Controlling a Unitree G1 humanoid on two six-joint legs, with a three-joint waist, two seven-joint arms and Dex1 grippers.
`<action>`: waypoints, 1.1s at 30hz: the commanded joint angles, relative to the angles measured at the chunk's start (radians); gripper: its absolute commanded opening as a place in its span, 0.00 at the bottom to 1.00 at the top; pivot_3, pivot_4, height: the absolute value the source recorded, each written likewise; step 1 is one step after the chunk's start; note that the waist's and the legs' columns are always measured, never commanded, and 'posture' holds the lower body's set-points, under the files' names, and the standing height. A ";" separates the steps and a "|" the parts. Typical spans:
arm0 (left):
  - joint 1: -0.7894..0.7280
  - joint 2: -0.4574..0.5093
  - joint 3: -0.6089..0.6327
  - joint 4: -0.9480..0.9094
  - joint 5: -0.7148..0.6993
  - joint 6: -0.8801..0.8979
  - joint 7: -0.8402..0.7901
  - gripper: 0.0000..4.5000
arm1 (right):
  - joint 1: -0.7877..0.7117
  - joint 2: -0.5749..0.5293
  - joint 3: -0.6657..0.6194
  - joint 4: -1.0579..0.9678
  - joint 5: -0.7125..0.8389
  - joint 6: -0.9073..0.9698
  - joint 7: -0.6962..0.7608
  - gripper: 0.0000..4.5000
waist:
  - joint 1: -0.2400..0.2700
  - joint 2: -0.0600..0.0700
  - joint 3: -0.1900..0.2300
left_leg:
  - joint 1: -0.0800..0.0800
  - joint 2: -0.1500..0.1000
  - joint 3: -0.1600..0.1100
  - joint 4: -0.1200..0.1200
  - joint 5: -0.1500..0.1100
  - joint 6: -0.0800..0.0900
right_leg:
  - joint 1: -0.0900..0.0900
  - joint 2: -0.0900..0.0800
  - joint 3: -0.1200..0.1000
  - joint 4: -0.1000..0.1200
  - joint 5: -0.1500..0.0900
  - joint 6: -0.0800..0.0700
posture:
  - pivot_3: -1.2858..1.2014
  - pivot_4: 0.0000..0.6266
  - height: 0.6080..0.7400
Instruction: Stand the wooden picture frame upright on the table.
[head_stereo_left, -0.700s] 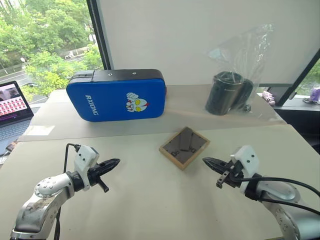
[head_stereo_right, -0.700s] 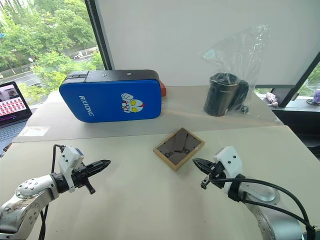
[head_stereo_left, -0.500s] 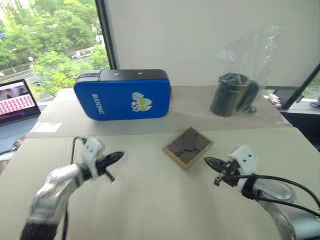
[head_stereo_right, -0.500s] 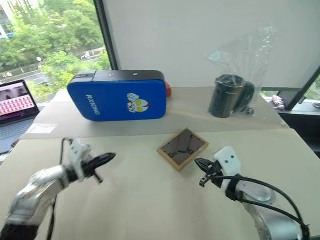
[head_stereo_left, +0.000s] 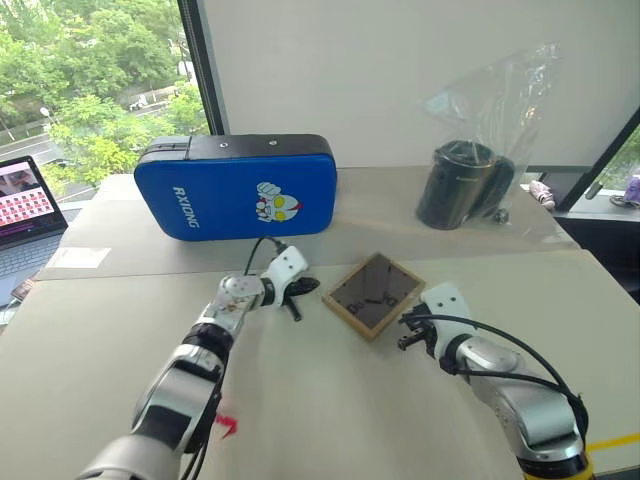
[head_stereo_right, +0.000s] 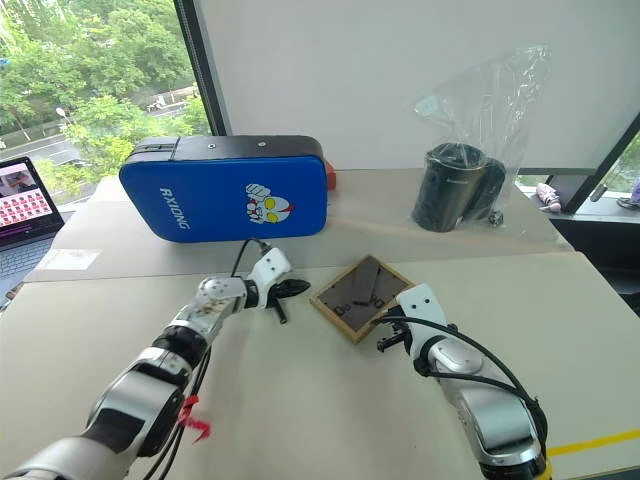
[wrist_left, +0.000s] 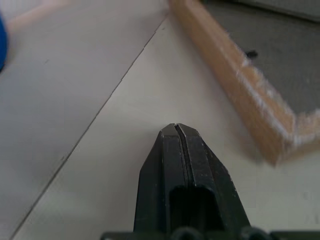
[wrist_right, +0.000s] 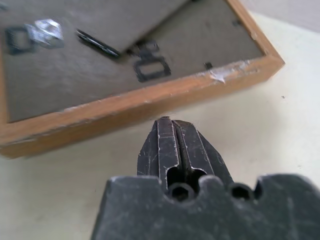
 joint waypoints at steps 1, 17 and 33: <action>-0.030 -0.045 -0.030 0.095 0.065 -0.068 -0.015 0.01 | -0.041 0.007 0.004 0.016 -0.031 0.025 -0.023 0.01 | -0.001 0.000 0.000 | 0.000 0.000 0.000 0.000 0.000 0.001 | 0.000 0.000 0.000 0.000 0.000 0.000 | 0.52 0.24 1.00; 0.572 0.297 0.015 -0.771 -0.034 0.168 -0.309 0.01 | -0.048 -0.027 0.210 -0.161 0.037 -0.019 0.211 0.01 | -0.062 0.005 -0.003 | 0.005 0.002 -0.005 0.000 -0.003 0.005 | -0.002 0.004 0.004 0.004 -0.001 -0.001 | 0.52 0.24 1.00; 1.040 0.575 0.120 -1.389 -0.131 0.622 -0.167 0.01 | -0.042 -0.086 0.235 -0.133 0.025 -0.017 0.249 0.01 | -0.035 0.010 -0.008 | 0.018 0.003 -0.003 -0.005 -0.008 0.014 | 0.002 0.007 0.007 0.005 -0.005 -0.007 | 0.52 0.24 1.00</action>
